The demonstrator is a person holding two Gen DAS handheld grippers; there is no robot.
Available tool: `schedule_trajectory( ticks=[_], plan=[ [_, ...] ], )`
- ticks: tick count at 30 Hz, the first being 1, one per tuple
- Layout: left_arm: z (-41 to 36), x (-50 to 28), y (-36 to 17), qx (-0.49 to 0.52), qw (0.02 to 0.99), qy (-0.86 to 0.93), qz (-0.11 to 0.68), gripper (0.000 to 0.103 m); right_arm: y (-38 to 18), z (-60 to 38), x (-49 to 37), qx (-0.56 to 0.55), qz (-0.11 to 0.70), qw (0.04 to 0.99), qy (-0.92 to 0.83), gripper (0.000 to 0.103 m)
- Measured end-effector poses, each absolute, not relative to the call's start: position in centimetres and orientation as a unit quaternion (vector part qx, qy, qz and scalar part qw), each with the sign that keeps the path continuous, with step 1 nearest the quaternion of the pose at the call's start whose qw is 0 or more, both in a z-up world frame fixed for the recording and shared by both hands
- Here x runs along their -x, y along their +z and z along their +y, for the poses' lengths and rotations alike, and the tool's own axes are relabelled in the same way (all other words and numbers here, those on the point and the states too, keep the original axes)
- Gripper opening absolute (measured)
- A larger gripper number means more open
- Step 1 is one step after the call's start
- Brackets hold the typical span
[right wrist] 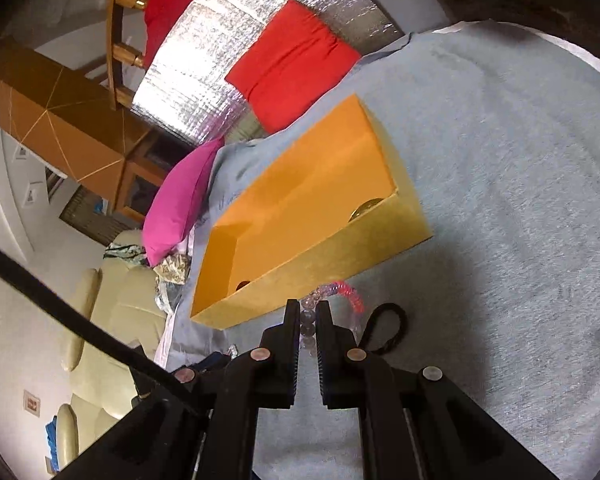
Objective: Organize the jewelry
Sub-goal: 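Grasp the pink-and-clear bead bracelet with the right tool while the left tool grasps the pink crystal bracelet, then lower both bead bracelets into the orange box and open both tools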
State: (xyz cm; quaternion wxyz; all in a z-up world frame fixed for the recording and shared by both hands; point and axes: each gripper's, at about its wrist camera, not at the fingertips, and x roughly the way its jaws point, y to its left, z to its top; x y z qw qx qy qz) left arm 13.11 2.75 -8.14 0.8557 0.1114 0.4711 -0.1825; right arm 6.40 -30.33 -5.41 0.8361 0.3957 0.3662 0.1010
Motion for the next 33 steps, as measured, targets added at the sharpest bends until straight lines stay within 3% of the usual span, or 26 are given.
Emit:
schedule_trajectory(
  ticks=[15, 26, 33],
  plan=[
    [5.0, -10.2, -3.2, -0.077, 0.884, -0.204, 0.413, 0.009, -4.5, -28.1, -6.9, -0.382, 0.349, 0.845, 0.133, 0.009],
    [2.6, -7.4, 2.0, -0.053, 0.9, -0.278, 0.331, 0.009, -2.4, -26.1, -7.3, -0.371, 0.298, 0.865, 0.157, 0.009],
    [-0.3, -9.7, 4.7, -0.011, 0.912, -0.281, 0.299, 0.009, -0.8, -25.8, -8.6, -0.374, 0.256, 0.877, 0.157, 0.009]
  ],
)
